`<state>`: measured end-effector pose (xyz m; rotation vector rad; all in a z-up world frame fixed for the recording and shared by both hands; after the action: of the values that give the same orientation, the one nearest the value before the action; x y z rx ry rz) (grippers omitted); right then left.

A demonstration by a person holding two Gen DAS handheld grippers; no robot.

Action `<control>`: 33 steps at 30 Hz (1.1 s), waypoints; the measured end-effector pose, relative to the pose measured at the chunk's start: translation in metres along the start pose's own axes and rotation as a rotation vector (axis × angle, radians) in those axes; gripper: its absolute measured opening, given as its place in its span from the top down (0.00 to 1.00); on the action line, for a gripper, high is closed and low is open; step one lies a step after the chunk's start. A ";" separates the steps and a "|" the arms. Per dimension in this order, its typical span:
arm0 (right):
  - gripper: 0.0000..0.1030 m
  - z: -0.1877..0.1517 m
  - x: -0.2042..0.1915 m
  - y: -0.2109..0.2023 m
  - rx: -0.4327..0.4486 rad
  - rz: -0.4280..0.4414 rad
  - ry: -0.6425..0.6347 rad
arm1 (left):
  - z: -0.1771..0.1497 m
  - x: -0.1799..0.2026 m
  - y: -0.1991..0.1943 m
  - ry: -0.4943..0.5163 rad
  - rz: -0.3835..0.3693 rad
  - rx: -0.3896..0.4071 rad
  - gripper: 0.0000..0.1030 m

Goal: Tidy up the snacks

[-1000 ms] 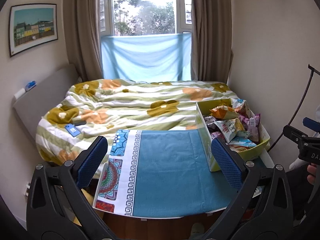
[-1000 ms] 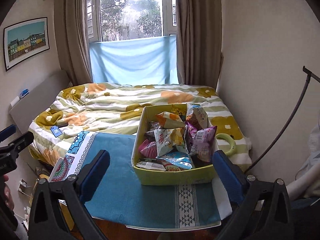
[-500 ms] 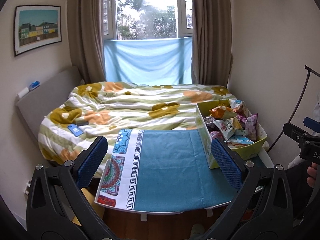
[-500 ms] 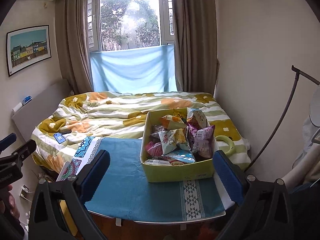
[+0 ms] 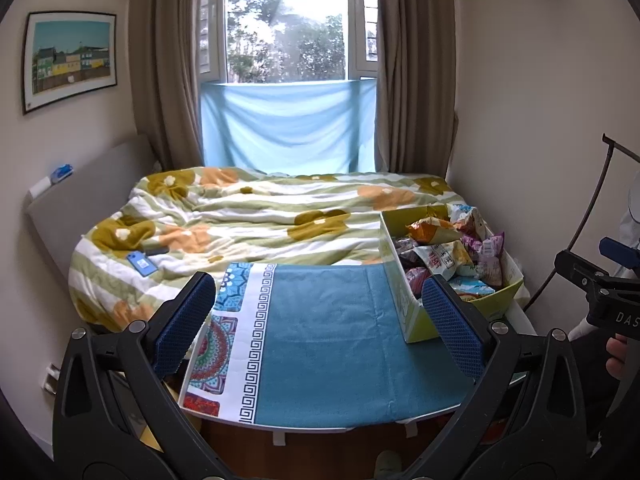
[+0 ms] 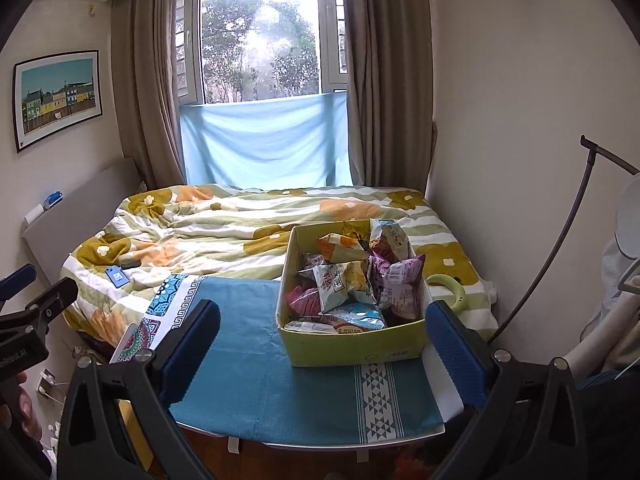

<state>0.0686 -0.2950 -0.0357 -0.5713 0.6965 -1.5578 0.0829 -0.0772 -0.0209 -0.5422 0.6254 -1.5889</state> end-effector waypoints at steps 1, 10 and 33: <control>0.01 0.000 0.002 -0.001 0.000 -0.001 -0.002 | 0.000 0.001 0.000 0.000 0.000 0.002 0.00; 0.01 0.001 0.004 0.000 0.000 -0.002 -0.004 | 0.001 0.000 -0.004 -0.002 0.008 0.009 0.00; 0.01 0.001 0.008 -0.002 0.003 0.003 0.007 | 0.005 -0.001 -0.008 0.001 0.036 0.021 0.00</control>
<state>0.0670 -0.3029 -0.0339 -0.5626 0.7000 -1.5582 0.0801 -0.0756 -0.0120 -0.5116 0.6154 -1.5606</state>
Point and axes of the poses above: each gripper's, at about its wrist camera, not at the fingertips, and y roughly the way its jaws point, x to its right, z to its top, the point moved 9 cm from there along y, roughly the way its jaws point, and after that the axes turned 13 degrees about -x, right-handed, at the moved point
